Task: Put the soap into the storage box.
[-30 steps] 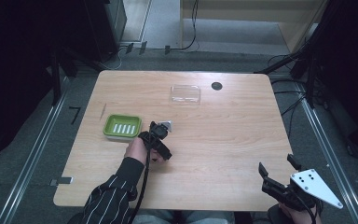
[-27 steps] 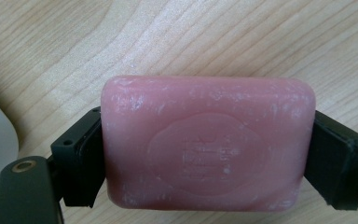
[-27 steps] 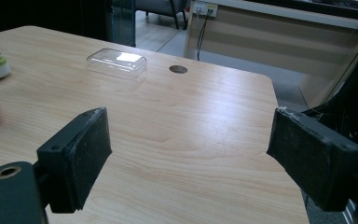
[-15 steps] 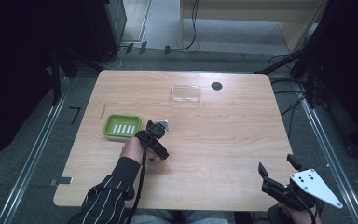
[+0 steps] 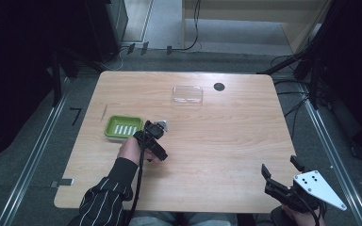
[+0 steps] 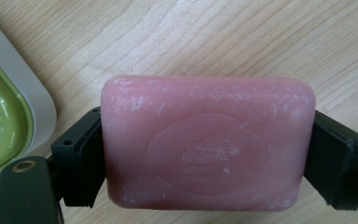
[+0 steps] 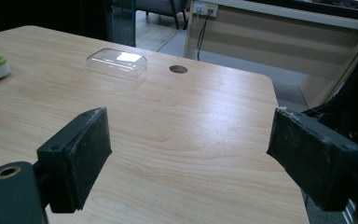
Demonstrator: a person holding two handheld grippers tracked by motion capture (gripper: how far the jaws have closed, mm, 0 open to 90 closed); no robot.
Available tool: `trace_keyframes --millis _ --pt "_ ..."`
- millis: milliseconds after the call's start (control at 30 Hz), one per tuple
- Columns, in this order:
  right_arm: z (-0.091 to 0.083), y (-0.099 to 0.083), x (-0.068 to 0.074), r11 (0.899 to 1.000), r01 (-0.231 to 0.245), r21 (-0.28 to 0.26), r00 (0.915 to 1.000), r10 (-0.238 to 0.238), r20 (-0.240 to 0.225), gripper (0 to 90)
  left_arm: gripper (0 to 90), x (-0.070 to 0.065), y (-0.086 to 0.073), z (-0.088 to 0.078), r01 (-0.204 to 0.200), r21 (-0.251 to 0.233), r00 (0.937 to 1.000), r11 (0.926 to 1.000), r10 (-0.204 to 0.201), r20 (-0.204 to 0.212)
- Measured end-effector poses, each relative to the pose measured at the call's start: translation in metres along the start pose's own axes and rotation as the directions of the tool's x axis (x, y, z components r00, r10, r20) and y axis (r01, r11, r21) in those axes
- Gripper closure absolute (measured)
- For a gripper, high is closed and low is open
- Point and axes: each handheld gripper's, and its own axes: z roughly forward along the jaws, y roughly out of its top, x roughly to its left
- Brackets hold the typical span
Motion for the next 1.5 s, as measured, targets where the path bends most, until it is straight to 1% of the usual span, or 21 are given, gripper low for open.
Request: trace_keyframes --millis 67,333,433,467,633,900,1100,1200,1367,1400,1500 --pt "0.000 0.000 0.000 1.000 0.000 0.000 1.0000 0.000 0.000 13.5 13.9 0.000 0.000 -0.001 0.000 0.000 1.0000 1.0000 0.000 -0.004" --pt "0.000 0.000 0.000 1.000 -0.002 0.000 1.0000 0.002 0.000 13.5 13.9 0.007 -0.004 -0.007 0.017 -0.014 0.9999 0.9998 -0.016 0.003" --pt "0.000 0.000 0.000 1.000 -0.002 -0.001 1.0000 0.002 0.000 13.5 13.9 0.010 -0.004 -0.009 0.019 -0.018 0.9998 0.9997 -0.019 0.000" --pt "0.000 0.000 0.000 1.000 -0.003 -0.001 1.0000 0.003 0.001 13.5 13.9 0.011 -0.006 -0.011 0.027 -0.022 0.9996 0.9994 -0.027 0.000" --pt "0.000 0.000 0.000 1.000 -0.001 0.000 1.0000 0.001 -0.001 13.5 13.9 0.013 -0.008 -0.014 0.031 -0.033 0.9995 0.9990 -0.031 -0.008" --pt "0.000 0.000 0.000 1.000 0.000 0.000 1.0000 0.000 -0.001 13.5 13.9 0.019 -0.010 -0.022 0.042 -0.040 0.9991 0.9983 -0.042 0.004" --pt "0.000 0.000 0.000 1.000 0.002 -0.001 1.0000 -0.002 -0.002 13.5 13.9 0.022 -0.012 -0.024 0.047 -0.047 0.9989 0.9978 -0.047 0.010" --pt "0.000 0.000 0.000 1.000 0.002 0.000 1.0000 -0.002 -0.002 13.5 13.9 0.025 -0.013 -0.027 0.051 -0.048 0.9987 0.9976 -0.050 0.010" --pt "0.000 0.000 0.002 1.000 0.008 0.003 1.0000 -0.008 -0.002 13.5 13.9 0.032 -0.016 -0.031 0.069 -0.058 0.9976 0.9959 -0.068 0.013" --pt "0.000 0.000 0.002 1.000 0.009 0.003 1.0000 -0.009 -0.002 13.5 13.9 0.033 -0.016 -0.032 0.069 -0.058 0.9976 0.9959 -0.069 0.007" --pt "0.000 0.000 0.001 1.000 0.004 0.000 1.0000 -0.004 0.000 13.5 13.9 0.036 -0.017 -0.033 0.077 -0.059 0.9970 0.9952 -0.077 0.014"
